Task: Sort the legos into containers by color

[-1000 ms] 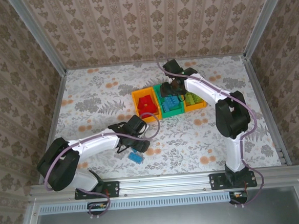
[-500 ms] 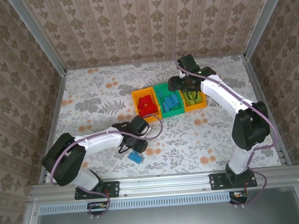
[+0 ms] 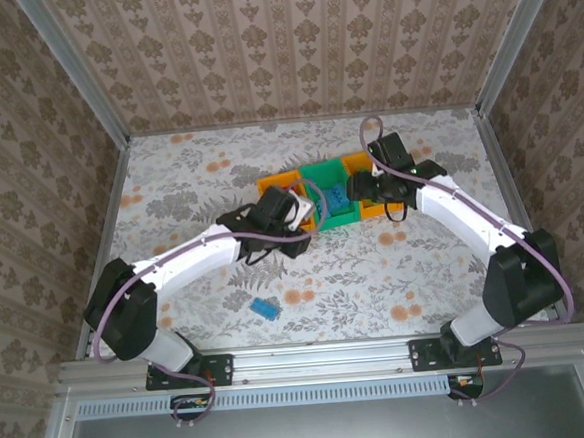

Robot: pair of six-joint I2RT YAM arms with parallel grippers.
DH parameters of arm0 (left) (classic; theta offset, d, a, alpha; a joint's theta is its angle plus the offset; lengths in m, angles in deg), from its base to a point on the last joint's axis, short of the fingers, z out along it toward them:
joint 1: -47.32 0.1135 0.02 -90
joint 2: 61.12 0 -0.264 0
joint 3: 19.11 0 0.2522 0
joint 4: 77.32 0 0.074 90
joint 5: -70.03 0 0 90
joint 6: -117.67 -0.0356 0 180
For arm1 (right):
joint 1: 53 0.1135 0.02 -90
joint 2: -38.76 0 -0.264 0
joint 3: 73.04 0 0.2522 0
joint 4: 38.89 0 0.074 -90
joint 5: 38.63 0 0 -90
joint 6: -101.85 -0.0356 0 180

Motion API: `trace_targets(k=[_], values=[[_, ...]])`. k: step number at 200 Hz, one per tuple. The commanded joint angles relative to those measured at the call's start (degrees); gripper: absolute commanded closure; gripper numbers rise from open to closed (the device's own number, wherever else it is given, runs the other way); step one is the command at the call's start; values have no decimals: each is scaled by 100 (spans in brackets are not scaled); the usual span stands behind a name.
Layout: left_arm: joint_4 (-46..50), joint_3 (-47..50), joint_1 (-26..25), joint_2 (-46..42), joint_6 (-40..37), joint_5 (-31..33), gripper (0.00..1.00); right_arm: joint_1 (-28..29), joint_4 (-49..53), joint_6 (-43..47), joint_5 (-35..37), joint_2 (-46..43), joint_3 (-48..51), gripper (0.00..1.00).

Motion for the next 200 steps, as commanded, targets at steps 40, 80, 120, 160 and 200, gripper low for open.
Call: trace_targets(k=[40,80,120,160,200], values=[[-839,-2054,569,1452,280,-1765,76,9,-635,-377,58,-1118,1747,26],[-1178,-2927,812,2396,1101,-2011,78,207,-961,-654,-55,-1809,2822,26],[-1091,-3494,923,3001,1572,-1759,78,491,-1049,-731,-70,-2268,3334,25],[-891,-3738,952,3253,1767,-1440,56,1299,-1365,-400,-81,-2189,3396,23],[-945,-3431,952,2822,1987,-1014,0,2486,-1619,186,19,-1466,3002,21]])
